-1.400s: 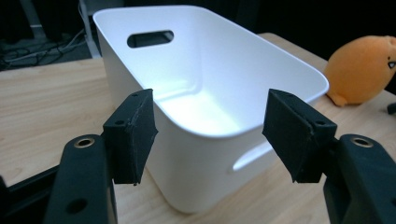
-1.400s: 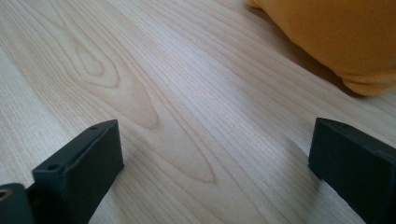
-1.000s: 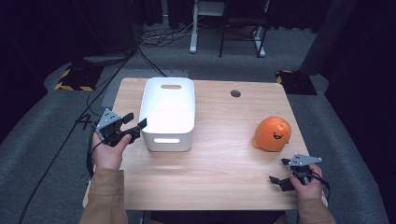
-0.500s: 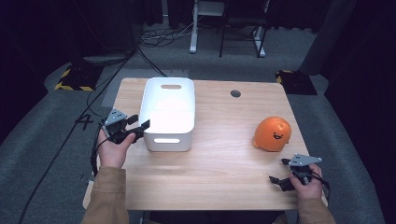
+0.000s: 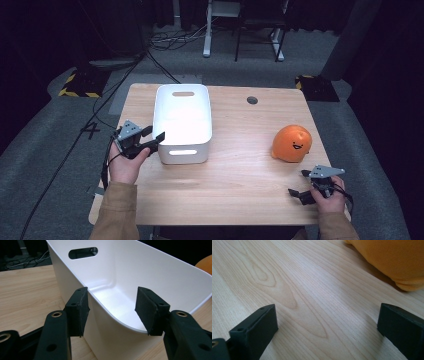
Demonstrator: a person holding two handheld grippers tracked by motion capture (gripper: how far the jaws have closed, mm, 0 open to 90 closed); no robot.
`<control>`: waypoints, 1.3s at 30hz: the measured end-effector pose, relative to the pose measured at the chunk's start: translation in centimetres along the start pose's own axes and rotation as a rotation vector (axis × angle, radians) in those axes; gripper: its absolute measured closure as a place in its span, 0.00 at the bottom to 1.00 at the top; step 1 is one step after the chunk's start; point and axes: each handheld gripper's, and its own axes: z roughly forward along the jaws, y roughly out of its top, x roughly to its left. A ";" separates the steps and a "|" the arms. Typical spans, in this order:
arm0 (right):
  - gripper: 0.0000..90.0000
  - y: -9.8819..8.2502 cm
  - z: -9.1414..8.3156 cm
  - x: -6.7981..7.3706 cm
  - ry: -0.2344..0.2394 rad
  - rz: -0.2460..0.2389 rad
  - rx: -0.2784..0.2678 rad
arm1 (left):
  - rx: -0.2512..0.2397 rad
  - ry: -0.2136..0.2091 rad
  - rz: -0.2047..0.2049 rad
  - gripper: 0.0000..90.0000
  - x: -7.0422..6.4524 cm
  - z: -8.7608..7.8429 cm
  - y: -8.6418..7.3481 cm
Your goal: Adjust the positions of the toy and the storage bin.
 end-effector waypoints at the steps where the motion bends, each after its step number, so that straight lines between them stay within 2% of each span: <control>1: 0.03 0.0 0.0 0.0 0.000 0.000 0.000 | -0.005 0.002 0.007 0.50 -0.2 0.0 0.0; 13: 0.03 0.0 0.0 0.0 0.002 -0.001 0.000 | -0.013 -0.061 0.044 0.50 -2.6 -0.1 -0.4; 19: 0.03 0.0 0.0 0.0 0.002 -0.001 0.000 | -0.025 -0.066 0.055 0.50 -3.6 0.0 -0.6; 23: 0.03 0.0 0.0 0.0 0.000 -0.001 0.000 | -0.022 -0.109 0.066 0.52 -4.7 0.0 -0.6; 28: 0.03 0.0 0.0 0.0 0.002 0.000 0.001 | -0.024 -0.130 0.089 0.52 -5.8 0.3 -0.6; 32: 0.03 0.0 0.0 0.0 0.000 0.000 0.000 | -0.027 -0.125 0.067 0.52 -6.6 0.4 -0.7; 34: 0.03 0.0 0.0 0.0 0.002 0.000 0.001 | -0.025 -0.124 0.079 0.53 -7.1 0.4 -0.7; 35: 0.03 0.0 0.0 0.0 0.000 0.000 0.000 | -0.023 -0.123 0.101 0.53 -7.3 0.4 -0.7; 37: 0.03 0.0 0.0 0.0 0.002 0.000 0.001 | -0.018 -0.131 0.101 0.53 -7.6 0.4 -0.7; 38: 0.03 0.0 0.0 0.0 0.000 0.000 0.000 | -0.009 -0.136 0.135 0.53 -7.9 0.4 -0.6; 39: 0.03 0.0 0.0 0.0 0.000 0.000 0.000 | -0.010 -0.133 0.147 0.54 -8.1 0.3 -0.6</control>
